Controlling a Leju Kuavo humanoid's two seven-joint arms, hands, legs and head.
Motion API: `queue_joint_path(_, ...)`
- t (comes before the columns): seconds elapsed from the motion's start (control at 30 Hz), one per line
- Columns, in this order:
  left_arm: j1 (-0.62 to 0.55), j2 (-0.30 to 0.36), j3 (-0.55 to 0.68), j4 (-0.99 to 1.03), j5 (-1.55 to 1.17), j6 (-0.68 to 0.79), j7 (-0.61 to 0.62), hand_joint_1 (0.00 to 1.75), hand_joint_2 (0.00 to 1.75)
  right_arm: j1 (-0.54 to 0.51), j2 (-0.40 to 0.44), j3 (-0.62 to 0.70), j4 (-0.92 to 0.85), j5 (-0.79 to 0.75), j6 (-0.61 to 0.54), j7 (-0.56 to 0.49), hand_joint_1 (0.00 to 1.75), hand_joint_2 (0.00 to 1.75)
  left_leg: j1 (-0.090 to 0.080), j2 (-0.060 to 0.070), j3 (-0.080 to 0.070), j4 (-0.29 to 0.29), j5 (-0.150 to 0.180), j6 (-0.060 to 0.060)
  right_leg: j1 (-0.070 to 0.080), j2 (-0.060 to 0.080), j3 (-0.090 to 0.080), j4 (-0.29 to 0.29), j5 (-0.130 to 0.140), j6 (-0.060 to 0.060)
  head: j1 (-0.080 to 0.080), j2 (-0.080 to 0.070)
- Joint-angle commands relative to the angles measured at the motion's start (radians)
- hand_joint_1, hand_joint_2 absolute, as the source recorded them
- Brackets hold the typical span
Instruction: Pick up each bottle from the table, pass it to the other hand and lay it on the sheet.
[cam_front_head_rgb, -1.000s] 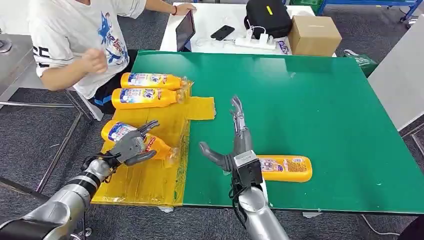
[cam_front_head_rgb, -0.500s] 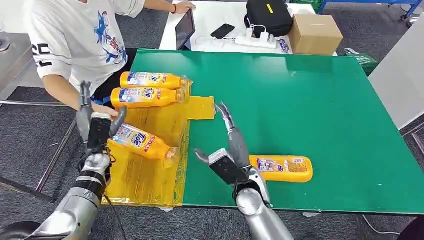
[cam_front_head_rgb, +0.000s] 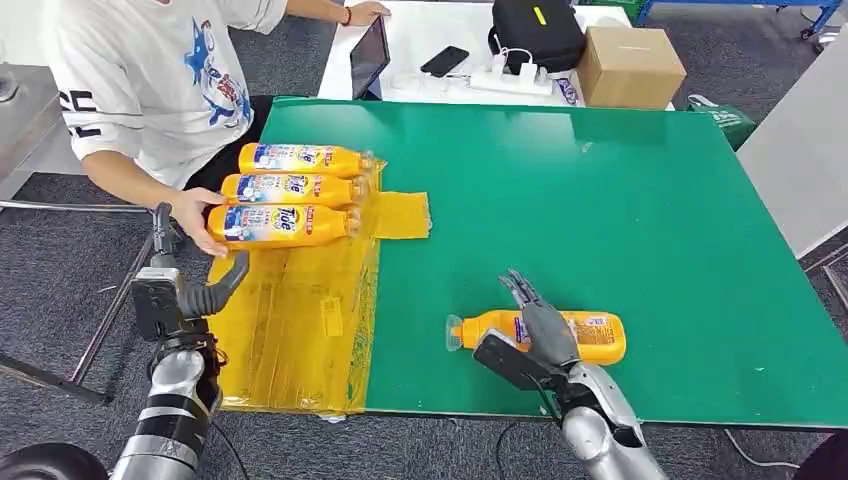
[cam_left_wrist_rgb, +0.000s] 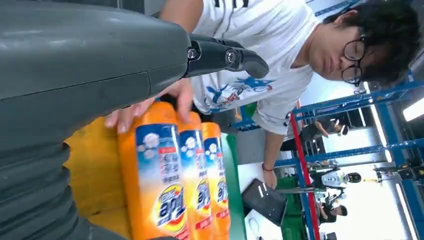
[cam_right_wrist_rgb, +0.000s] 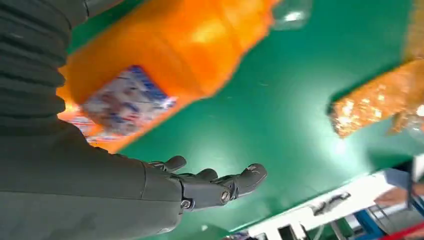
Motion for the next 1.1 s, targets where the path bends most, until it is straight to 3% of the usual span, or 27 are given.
queue_joint_path(0.03,-0.027,-0.019,-0.015,0.027,-0.048,-0.014,-0.001,0.0,1.75,0.004,-0.044,0.003,-0.023,-0.005,0.041,0.0,0.0,1.75,0.001,-0.001,0.001,0.0,0.0,-0.001,0.001,-0.002,0.002,0.0,-0.001,-0.001,0.0,0.0)
queue_joint_path(0.07,-0.034,-0.018,-0.014,0.035,-0.049,-0.018,-0.001,0.0,1.75,-0.001,-0.047,0.009,-0.015,-0.006,0.043,0.0,0.0,1.75,0.002,0.0,0.006,0.001,-0.003,-0.002,0.002,-0.002,0.007,0.0,-0.003,-0.003,0.0,0.0)
queue_joint_path(0.6,-0.054,-0.016,-0.02,0.07,-0.06,-0.024,-0.003,0.0,1.75,-0.023,-0.052,0.015,0.009,-0.003,0.043,0.0,0.0,1.75,0.001,0.001,0.004,0.0,-0.001,-0.001,0.001,-0.001,0.004,0.0,-0.001,-0.002,0.0,0.0)
queue_joint_path(0.93,-0.117,-0.015,-0.02,0.205,-0.05,-0.045,-0.026,0.0,1.75,-0.238,-0.085,0.058,0.27,-0.031,0.103,0.011,0.0,1.75,0.001,0.003,0.003,0.0,0.0,0.0,0.001,0.001,0.003,-0.001,0.001,-0.001,0.0,0.0)
queue_joint_path(1.1,-0.125,-0.021,-0.032,0.222,-0.046,-0.056,-0.014,0.0,1.75,-0.286,-0.107,0.068,0.355,-0.035,0.133,0.033,0.0,1.75,0.0,0.001,0.003,0.0,0.001,0.0,0.001,0.0,0.004,-0.001,0.0,-0.001,0.0,0.0)
